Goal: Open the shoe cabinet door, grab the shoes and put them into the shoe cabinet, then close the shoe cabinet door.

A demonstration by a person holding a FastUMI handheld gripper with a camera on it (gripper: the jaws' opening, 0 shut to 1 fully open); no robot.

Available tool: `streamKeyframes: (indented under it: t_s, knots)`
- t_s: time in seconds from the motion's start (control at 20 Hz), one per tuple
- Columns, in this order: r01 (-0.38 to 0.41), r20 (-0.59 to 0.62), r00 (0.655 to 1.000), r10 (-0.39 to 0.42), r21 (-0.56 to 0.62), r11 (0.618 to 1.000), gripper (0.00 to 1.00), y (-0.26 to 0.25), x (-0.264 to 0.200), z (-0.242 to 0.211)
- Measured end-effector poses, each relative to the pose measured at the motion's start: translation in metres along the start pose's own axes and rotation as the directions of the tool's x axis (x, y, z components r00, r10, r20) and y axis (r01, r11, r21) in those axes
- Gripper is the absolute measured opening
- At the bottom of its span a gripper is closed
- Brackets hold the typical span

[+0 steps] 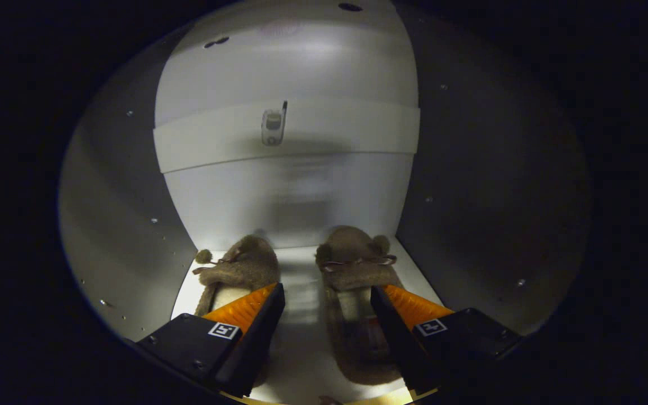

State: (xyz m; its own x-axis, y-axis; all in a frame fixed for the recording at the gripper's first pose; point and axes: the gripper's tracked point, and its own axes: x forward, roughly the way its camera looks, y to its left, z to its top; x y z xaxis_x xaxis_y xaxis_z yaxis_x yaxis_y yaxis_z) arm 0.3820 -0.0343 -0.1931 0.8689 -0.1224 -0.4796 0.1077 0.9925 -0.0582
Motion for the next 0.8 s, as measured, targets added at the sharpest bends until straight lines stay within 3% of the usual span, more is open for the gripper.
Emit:
streamKeyframes:
  t_s: [0.2,0.4,0.8]
  knots:
    - [-0.010,0.131,0.991,0.010,0.003,1.000,0.97,0.002,-0.058,0.024]
    - [-0.037,0.281,0.959,0.028,0.029,0.999,0.97,0.000,-0.150,0.038]
    - [-0.020,0.378,0.926,-0.016,0.093,0.995,0.97,-0.043,-0.321,0.002]
